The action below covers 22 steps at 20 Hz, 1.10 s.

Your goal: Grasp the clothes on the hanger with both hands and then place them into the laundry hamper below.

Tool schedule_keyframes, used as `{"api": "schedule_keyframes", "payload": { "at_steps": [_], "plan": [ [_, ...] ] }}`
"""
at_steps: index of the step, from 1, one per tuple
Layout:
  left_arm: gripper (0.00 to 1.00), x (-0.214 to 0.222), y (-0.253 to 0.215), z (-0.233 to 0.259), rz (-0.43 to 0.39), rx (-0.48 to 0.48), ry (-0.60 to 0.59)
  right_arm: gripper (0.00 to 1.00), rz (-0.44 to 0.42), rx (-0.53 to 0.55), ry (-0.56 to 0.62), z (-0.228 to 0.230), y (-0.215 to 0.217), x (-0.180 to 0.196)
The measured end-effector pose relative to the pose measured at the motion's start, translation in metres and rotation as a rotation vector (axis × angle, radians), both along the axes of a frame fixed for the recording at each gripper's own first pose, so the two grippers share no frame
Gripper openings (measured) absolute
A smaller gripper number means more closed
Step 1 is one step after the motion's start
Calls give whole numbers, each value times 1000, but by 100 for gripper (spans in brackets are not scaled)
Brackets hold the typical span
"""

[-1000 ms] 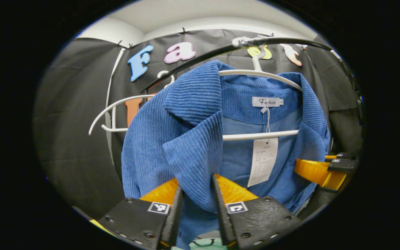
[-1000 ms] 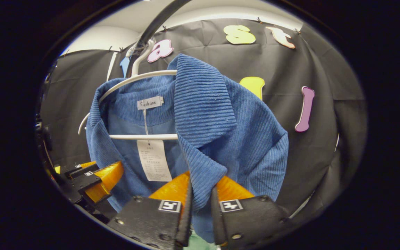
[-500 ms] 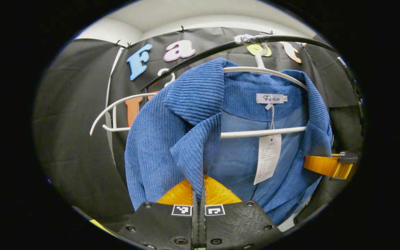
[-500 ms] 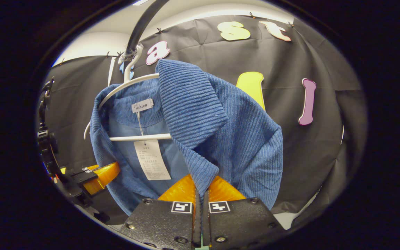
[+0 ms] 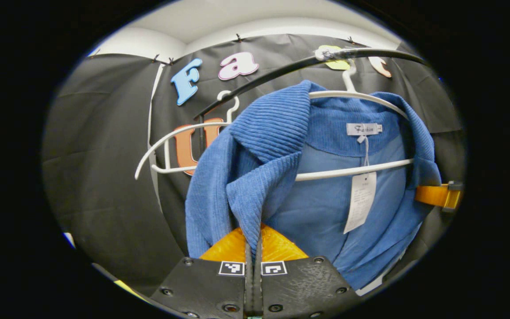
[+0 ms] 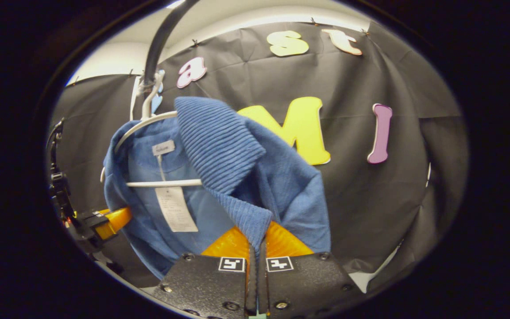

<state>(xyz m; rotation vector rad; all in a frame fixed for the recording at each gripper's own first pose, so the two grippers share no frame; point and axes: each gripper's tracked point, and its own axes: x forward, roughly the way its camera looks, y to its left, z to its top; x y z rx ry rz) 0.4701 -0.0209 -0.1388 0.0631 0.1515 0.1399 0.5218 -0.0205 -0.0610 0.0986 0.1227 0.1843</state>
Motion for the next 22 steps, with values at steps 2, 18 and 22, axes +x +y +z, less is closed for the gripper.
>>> {"api": "schedule_keyframes", "payload": {
  "at_steps": [2,18,22],
  "plan": [
    [4,-3,14,4,29,16,-11,5,-23,-1,-10,5,-14,1],
    [4,-3,75,57,121,44,-76,5,-98,19,-104,62,-67,15],
    [4,3,87,74,138,48,-91,5,-124,-3,-153,83,-81,15]
  ]
}}
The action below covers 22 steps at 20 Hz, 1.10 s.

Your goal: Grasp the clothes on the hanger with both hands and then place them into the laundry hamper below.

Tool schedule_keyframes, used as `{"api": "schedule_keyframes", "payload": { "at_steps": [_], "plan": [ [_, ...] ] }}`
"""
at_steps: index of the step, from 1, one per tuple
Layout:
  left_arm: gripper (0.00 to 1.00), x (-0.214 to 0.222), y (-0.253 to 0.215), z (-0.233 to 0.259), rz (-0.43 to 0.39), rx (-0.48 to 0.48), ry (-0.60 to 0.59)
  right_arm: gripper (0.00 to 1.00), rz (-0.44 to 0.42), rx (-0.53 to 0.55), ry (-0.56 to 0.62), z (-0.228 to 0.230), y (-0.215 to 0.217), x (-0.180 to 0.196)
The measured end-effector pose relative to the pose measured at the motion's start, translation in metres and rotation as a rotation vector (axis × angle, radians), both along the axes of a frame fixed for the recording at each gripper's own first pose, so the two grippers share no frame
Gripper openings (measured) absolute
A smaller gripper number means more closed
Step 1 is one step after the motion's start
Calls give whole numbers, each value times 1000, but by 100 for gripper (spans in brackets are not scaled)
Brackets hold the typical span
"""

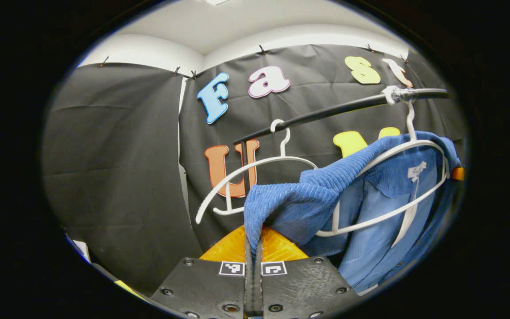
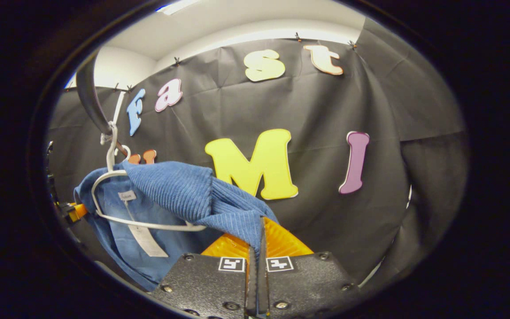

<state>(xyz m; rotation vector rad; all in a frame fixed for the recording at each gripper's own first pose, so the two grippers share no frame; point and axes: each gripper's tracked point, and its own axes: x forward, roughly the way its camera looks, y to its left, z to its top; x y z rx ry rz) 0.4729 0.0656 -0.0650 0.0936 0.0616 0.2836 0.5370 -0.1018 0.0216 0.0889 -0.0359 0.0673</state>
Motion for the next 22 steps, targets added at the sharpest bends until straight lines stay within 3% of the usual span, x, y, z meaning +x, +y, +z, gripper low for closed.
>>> {"api": "schedule_keyframes", "payload": {
  "at_steps": [8,10,12,13,14,15,16,20,22],
  "plan": [
    [0,16,8,23,-5,-23,-13,5,-16,11,-18,22,2,24],
    [3,21,9,30,-32,-68,-24,5,-10,3,-25,27,7,29],
    [0,24,14,35,-57,-137,-33,5,-5,-5,-16,26,10,35],
    [4,28,20,36,-64,-161,-28,5,-1,-6,-8,24,12,38],
    [0,30,29,36,-52,-173,-24,5,6,-5,-3,22,15,41],
    [4,31,36,31,-43,-183,-13,5,17,-2,5,19,19,43],
    [0,34,39,22,-40,-195,6,5,25,-3,15,14,23,45],
    [4,31,38,-18,-37,-213,63,5,84,21,58,-10,38,48],
    [0,26,31,-36,-48,-217,80,5,78,15,70,-19,34,47]
  ]
}}
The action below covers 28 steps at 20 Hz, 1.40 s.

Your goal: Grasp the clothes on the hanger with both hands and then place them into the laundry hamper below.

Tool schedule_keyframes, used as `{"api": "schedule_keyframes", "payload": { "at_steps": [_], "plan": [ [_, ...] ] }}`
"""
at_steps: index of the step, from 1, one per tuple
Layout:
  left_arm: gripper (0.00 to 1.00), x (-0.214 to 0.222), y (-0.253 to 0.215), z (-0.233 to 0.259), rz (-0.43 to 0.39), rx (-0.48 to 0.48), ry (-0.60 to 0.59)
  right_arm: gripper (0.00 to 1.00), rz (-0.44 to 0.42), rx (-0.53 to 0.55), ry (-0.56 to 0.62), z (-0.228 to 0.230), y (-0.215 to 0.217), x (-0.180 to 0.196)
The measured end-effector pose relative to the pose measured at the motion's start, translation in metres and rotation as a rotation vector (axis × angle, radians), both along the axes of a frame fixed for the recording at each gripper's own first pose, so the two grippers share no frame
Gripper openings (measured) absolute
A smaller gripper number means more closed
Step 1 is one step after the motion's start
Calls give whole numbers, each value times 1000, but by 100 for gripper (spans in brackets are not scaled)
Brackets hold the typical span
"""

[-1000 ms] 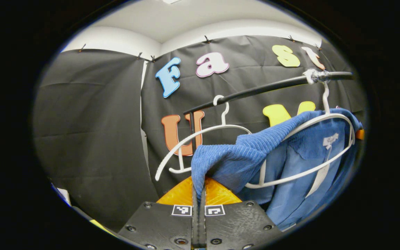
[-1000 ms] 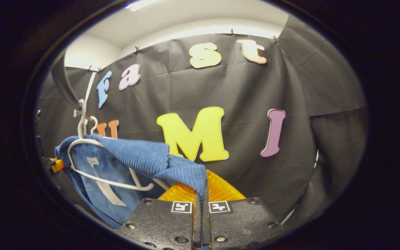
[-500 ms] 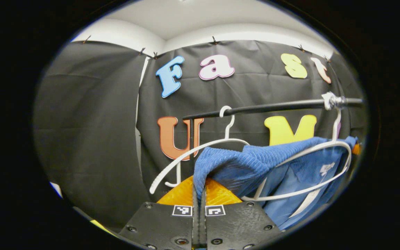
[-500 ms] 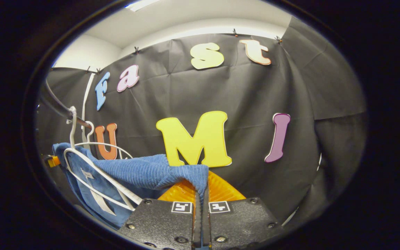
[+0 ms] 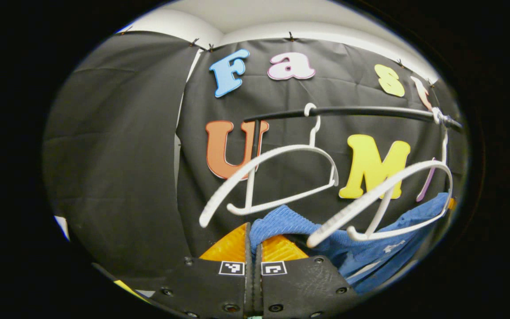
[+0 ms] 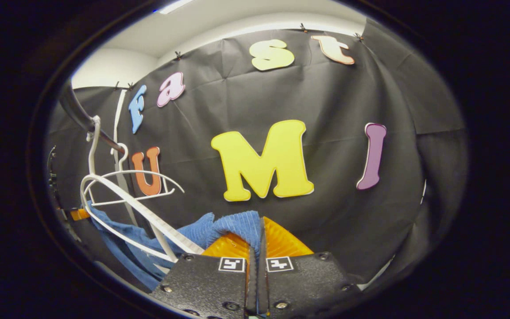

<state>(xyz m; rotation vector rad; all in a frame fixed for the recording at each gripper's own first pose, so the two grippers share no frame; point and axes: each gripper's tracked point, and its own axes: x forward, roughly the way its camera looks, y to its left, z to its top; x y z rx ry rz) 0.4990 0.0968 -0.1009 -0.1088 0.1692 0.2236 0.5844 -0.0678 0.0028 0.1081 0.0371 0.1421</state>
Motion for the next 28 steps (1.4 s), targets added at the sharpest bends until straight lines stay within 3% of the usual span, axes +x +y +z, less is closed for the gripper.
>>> {"api": "schedule_keyframes", "payload": {
  "at_steps": [2,3,10,11,16,17,19,20,21,28],
  "plan": [
    [4,-3,-6,-15,-21,7,12,5,19,16,22,-10,0,-1],
    [0,-4,-8,-23,-26,5,28,5,24,23,44,-18,-2,-1],
    [5,-16,-20,-63,-52,-21,101,5,-22,21,151,-75,-20,-13],
    [0,-18,-23,-66,-57,-16,107,5,-21,15,152,-77,-18,-16],
    [0,-31,-43,-57,-91,13,108,4,17,-1,148,-79,8,-41],
    [4,-33,-51,-53,-103,17,98,4,27,-2,143,-77,15,-48],
    [0,-40,-68,-46,-128,18,90,5,47,-1,139,-75,30,-62],
    [4,-45,-75,-44,-143,13,84,5,56,1,143,-77,36,-69],
    [0,-49,-84,-40,-157,10,79,4,67,8,144,-77,42,-76],
    [0,-83,-139,-19,-265,-4,61,5,163,63,170,-83,94,-127]
  ]
}}
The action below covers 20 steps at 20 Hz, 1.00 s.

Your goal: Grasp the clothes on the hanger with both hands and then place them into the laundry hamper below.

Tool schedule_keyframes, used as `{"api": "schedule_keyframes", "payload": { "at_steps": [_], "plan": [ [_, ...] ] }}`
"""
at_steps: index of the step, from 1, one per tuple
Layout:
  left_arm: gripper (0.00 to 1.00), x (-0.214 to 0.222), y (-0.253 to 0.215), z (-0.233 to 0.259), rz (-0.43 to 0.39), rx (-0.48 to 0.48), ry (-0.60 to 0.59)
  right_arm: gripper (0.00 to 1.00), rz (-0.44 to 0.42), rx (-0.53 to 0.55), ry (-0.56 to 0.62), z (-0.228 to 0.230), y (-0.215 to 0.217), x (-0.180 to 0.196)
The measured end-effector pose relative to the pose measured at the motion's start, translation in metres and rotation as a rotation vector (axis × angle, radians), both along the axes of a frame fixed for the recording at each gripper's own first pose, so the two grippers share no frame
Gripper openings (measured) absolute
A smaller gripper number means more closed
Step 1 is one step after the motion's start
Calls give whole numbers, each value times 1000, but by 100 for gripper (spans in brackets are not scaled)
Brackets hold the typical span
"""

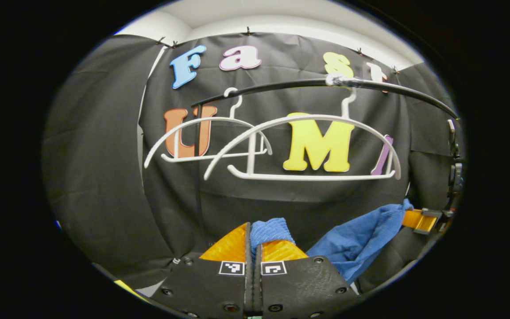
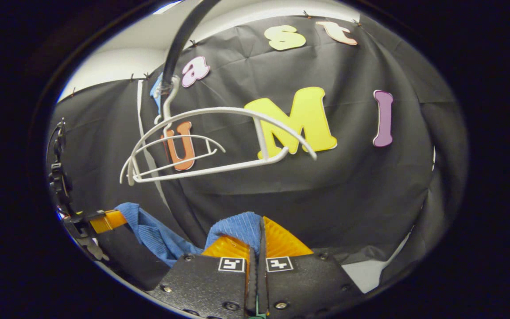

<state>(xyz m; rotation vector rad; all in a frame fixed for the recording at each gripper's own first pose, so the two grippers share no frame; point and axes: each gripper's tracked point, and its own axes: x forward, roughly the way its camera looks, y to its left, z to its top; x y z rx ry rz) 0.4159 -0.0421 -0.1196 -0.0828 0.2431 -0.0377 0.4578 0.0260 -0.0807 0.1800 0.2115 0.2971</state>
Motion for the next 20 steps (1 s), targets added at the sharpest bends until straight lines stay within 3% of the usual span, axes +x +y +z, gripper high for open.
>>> {"api": "schedule_keyframes", "payload": {
  "at_steps": [1,6,7,9,20],
  "plan": [
    [4,-4,-8,1,-12,-1,3,5,14,0,3,0,9,-6],
    [4,-29,-35,-9,-66,1,23,4,84,17,28,-10,45,-33],
    [0,-32,-39,-11,-73,-6,27,5,98,13,30,-11,52,-37],
    [4,-39,-43,-18,-81,-18,44,4,121,25,41,-19,62,-46],
    [0,-71,-49,-132,-97,-70,248,5,175,-34,251,-136,89,-61]
  ]
}}
